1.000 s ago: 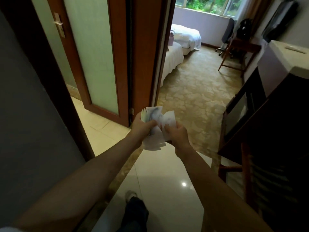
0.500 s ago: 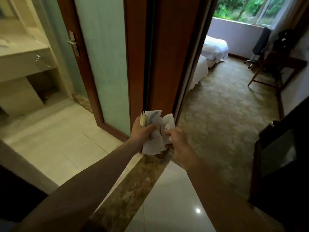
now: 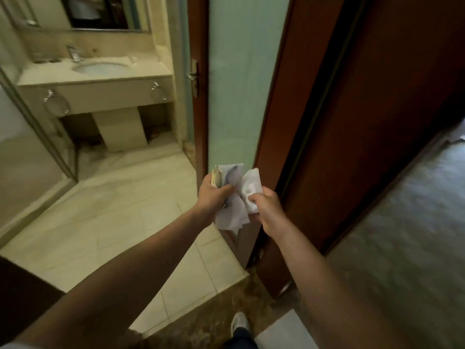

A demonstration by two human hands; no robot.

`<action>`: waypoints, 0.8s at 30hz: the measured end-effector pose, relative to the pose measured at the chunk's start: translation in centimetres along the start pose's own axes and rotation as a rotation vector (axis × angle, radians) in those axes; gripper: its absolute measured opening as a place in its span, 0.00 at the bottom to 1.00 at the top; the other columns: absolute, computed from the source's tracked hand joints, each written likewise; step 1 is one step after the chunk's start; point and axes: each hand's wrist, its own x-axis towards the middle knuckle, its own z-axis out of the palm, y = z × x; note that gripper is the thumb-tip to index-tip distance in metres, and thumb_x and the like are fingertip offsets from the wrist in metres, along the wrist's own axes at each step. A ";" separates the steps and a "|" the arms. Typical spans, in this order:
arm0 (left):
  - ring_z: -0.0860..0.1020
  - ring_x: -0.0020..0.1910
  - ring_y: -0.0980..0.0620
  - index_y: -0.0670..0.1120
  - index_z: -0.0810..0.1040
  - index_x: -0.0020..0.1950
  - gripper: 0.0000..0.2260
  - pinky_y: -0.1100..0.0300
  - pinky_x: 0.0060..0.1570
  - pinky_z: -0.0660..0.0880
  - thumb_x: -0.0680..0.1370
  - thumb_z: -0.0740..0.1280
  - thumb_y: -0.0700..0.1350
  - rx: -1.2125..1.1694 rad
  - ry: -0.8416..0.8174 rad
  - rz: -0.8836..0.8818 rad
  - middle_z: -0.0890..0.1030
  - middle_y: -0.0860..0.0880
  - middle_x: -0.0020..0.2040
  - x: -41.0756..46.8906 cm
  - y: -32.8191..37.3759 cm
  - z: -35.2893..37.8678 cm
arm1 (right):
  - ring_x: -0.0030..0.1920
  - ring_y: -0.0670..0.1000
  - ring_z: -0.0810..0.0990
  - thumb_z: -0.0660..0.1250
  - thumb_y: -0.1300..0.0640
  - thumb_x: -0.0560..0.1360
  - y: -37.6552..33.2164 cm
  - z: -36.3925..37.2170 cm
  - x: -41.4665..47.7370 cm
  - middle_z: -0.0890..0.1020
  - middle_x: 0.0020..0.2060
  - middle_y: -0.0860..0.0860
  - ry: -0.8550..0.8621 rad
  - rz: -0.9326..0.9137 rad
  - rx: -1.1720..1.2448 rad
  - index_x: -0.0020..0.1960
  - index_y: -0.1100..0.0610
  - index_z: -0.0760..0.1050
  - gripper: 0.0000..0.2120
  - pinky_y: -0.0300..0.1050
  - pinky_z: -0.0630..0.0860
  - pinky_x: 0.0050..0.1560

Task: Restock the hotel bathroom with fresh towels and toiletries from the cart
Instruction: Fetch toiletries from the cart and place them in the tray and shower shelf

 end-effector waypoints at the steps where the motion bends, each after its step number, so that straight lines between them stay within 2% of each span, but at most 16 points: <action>1: 0.82 0.43 0.48 0.44 0.78 0.54 0.13 0.57 0.39 0.80 0.71 0.67 0.32 -0.002 0.040 0.006 0.82 0.43 0.46 1.7 0.4 0.3 | 0.56 0.62 0.80 0.59 0.67 0.77 -1.0 0.2 2.1 0.81 0.56 0.60 -0.030 0.001 -0.018 0.66 0.60 0.73 0.18 0.55 0.79 0.50; 4: 0.80 0.41 0.49 0.44 0.77 0.51 0.12 0.58 0.37 0.79 0.71 0.67 0.32 -0.005 0.131 0.020 0.81 0.44 0.43 6.0 1.8 1.0 | 0.53 0.61 0.81 0.58 0.68 0.77 -3.5 0.8 7.7 0.81 0.51 0.58 -0.126 -0.017 -0.034 0.63 0.61 0.74 0.16 0.48 0.78 0.42; 6: 0.81 0.43 0.47 0.45 0.77 0.52 0.13 0.58 0.38 0.80 0.69 0.69 0.36 -0.019 0.183 0.005 0.81 0.44 0.45 8.5 2.1 1.0 | 0.47 0.57 0.80 0.58 0.69 0.77 -5.1 1.5 10.5 0.80 0.46 0.56 -0.193 -0.028 -0.041 0.59 0.59 0.74 0.14 0.46 0.77 0.38; 7: 0.82 0.45 0.45 0.44 0.76 0.55 0.17 0.57 0.39 0.80 0.67 0.70 0.39 -0.032 0.213 -0.007 0.82 0.43 0.47 9.5 2.2 0.7 | 0.45 0.55 0.79 0.57 0.69 0.77 -5.7 2.0 11.7 0.80 0.46 0.55 -0.230 -0.030 -0.051 0.58 0.58 0.74 0.14 0.45 0.77 0.38; 9: 0.82 0.47 0.44 0.43 0.76 0.57 0.21 0.55 0.41 0.81 0.64 0.69 0.41 -0.043 0.276 -0.024 0.82 0.41 0.50 11.2 2.1 0.0 | 0.44 0.54 0.79 0.57 0.69 0.77 -6.3 3.2 14.1 0.80 0.47 0.56 -0.294 -0.026 -0.070 0.58 0.58 0.74 0.13 0.48 0.78 0.42; 11: 0.81 0.46 0.46 0.47 0.75 0.54 0.16 0.53 0.43 0.80 0.67 0.70 0.38 -0.056 0.333 -0.022 0.81 0.43 0.48 12.6 1.9 -0.8 | 0.45 0.56 0.80 0.57 0.69 0.77 -6.6 4.5 15.9 0.81 0.48 0.57 -0.351 -0.011 -0.084 0.56 0.59 0.75 0.13 0.51 0.78 0.47; 14: 0.81 0.49 0.45 0.51 0.72 0.53 0.15 0.50 0.48 0.81 0.72 0.69 0.35 -0.063 0.411 -0.035 0.79 0.43 0.51 14.7 1.7 -2.1 | 0.44 0.55 0.80 0.57 0.70 0.76 -7.1 6.8 18.2 0.81 0.47 0.57 -0.437 0.011 -0.103 0.57 0.60 0.75 0.14 0.50 0.79 0.45; 17: 0.80 0.48 0.47 0.51 0.71 0.56 0.17 0.53 0.45 0.82 0.72 0.69 0.36 -0.068 0.476 -0.057 0.79 0.44 0.51 16.9 1.3 -3.6 | 0.45 0.56 0.80 0.57 0.69 0.76 -7.7 9.1 20.6 0.81 0.48 0.58 -0.484 0.014 -0.136 0.56 0.60 0.76 0.14 0.54 0.79 0.48; 20: 0.81 0.48 0.47 0.46 0.72 0.61 0.20 0.59 0.37 0.79 0.71 0.69 0.36 -0.082 0.503 -0.070 0.80 0.44 0.51 19.5 1.1 -5.4 | 0.44 0.55 0.81 0.60 0.66 0.77 -8.0 11.5 22.9 0.82 0.44 0.55 -0.522 0.014 -0.145 0.55 0.59 0.77 0.11 0.50 0.79 0.45; 24: 0.81 0.51 0.43 0.45 0.72 0.62 0.21 0.56 0.40 0.80 0.70 0.69 0.36 -0.077 0.514 -0.080 0.80 0.42 0.53 24.4 0.7 -8.1 | 0.46 0.56 0.82 0.64 0.64 0.77 -8.9 15.4 26.7 0.83 0.46 0.55 -0.535 0.011 -0.136 0.53 0.57 0.77 0.07 0.48 0.79 0.44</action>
